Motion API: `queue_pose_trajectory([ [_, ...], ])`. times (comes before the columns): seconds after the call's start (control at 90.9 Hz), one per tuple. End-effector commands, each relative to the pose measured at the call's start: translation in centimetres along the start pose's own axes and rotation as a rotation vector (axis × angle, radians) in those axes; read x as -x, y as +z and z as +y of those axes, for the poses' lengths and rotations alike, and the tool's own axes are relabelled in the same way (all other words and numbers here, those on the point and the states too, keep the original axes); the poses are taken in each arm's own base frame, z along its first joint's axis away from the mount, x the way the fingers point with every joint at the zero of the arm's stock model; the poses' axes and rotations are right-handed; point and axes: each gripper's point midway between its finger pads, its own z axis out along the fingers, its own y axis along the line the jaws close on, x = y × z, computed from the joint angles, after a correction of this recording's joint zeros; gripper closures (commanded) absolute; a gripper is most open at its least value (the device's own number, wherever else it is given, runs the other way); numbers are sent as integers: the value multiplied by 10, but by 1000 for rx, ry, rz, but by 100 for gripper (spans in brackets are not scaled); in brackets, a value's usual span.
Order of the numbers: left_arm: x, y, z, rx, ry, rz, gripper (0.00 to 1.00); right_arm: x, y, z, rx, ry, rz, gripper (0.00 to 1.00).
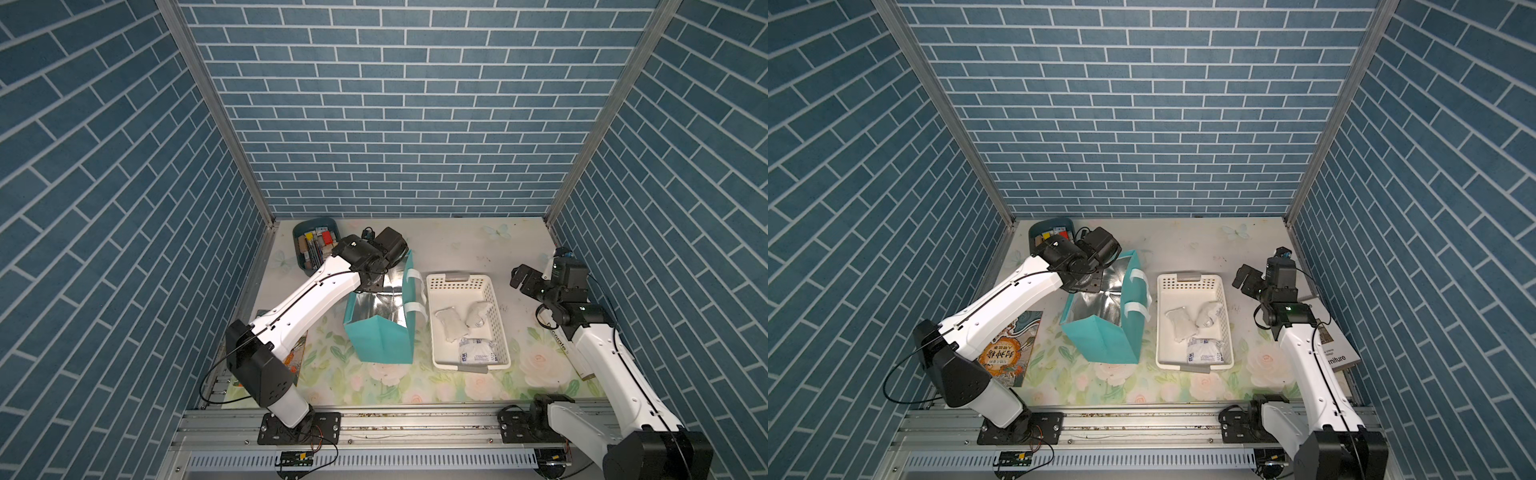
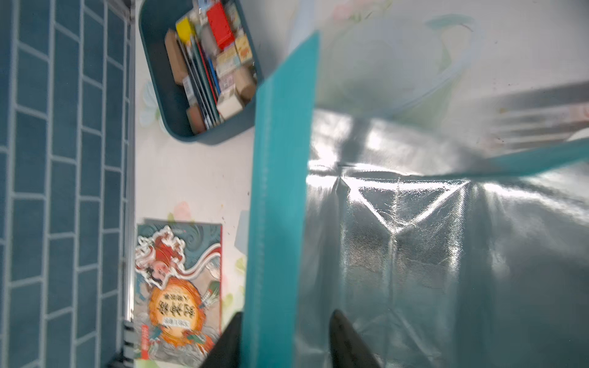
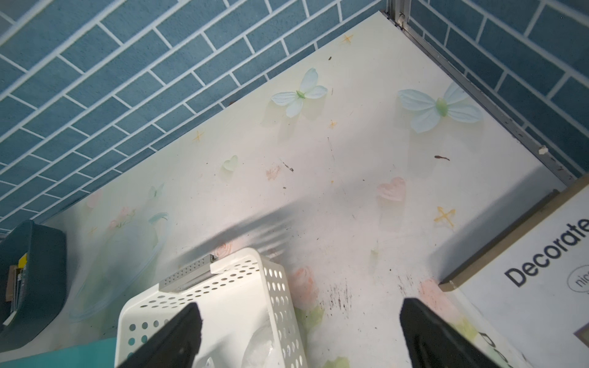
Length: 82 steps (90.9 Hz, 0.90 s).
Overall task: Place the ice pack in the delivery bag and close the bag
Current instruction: Adjust the delivery bag at the center of the board.
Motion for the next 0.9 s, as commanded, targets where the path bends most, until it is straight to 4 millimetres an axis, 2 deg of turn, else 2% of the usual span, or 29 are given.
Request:
queue_pose_trajectory([
  [0.0, 18, -19, 14, -15, -74, -45, 84, 6, -9, 10, 29, -38, 11, 0],
  [0.033, 23, -22, 17, -27, -101, -49, 86, 8, -11, 11, 33, -40, 7, 0],
  [0.099, 31, -26, 20, -60, -139, -53, 100, 11, -15, 14, 43, -46, -4, 0],
  [0.264, 36, -27, 24, -50, -119, -64, 100, 8, -17, 14, 49, -55, -1, 0],
  [0.374, 58, -43, 30, -64, -151, -130, 100, 10, -17, 16, 53, -61, -4, 0],
  [0.484, 78, -58, 24, -111, -149, -179, 100, 12, -19, 34, 128, -87, 15, 0],
  [0.55, 85, -60, 18, -138, -138, -191, 100, 13, -21, 45, 173, -108, 25, 0],
  [0.649, 88, -53, -10, -238, -96, -160, 100, 14, -26, 77, 287, -159, 47, 0],
  [0.726, 84, -46, -26, -276, -79, -125, 100, 14, -33, 117, 407, -216, 77, 0],
  [0.803, 80, -39, -35, -280, -62, -105, 100, 6, -40, 158, 514, -273, 135, 0],
  [0.891, 76, -33, -40, -269, -56, -88, 100, -14, -48, 201, 625, -330, 222, 0],
])
